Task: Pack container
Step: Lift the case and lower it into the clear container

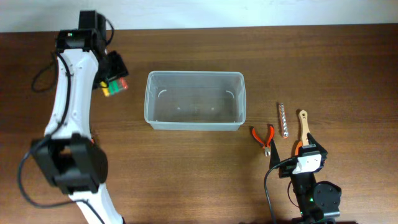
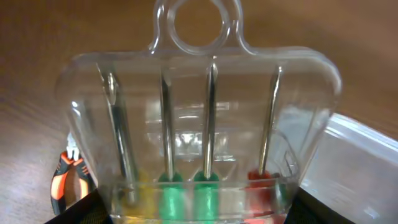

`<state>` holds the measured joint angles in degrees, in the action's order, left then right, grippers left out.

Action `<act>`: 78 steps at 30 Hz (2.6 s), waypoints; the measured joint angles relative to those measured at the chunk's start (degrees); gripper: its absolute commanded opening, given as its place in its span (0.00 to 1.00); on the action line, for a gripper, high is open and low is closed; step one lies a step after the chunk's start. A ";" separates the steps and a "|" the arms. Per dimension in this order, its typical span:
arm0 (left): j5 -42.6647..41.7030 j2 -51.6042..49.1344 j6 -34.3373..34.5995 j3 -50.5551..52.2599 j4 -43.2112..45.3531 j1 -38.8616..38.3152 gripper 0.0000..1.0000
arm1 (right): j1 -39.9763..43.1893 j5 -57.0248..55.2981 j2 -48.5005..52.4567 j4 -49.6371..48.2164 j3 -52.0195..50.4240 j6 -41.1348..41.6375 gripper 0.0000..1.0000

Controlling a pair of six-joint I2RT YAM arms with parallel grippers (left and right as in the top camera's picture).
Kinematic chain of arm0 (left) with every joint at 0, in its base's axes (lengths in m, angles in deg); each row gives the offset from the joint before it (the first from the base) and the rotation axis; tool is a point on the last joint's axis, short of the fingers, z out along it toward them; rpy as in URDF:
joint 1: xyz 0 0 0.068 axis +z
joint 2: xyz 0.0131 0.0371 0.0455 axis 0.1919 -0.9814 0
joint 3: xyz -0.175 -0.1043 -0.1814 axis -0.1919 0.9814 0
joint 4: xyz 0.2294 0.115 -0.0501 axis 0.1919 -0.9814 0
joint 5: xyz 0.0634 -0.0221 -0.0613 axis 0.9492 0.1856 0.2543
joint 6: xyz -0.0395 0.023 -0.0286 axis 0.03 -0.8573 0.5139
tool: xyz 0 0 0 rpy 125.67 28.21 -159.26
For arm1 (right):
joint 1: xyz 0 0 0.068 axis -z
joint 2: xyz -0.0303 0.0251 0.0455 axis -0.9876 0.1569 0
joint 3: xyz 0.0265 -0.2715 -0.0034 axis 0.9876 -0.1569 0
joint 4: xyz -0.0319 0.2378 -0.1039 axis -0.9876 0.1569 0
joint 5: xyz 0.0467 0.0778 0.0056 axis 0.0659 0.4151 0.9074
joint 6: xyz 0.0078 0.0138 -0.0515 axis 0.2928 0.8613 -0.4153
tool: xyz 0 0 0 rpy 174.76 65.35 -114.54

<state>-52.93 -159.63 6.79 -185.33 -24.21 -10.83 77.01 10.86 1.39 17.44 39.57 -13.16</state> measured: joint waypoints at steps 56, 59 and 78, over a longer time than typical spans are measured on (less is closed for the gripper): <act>-0.22 -18.60 -0.83 -1.27 -0.52 -26.67 0.59 | 0.00 0.00 0.00 0.00 0.00 -0.04 0.99; -0.20 -18.60 -0.83 -1.27 0.04 -26.67 0.65 | 0.00 0.00 0.00 0.00 0.00 0.00 0.99; 0.02 -18.62 -0.68 -1.27 -0.28 -26.67 0.76 | 0.00 0.00 0.00 0.00 0.00 -0.04 0.99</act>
<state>-52.91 -178.25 6.11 -186.59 -24.49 -37.50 77.01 10.86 1.39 17.44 39.57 -13.20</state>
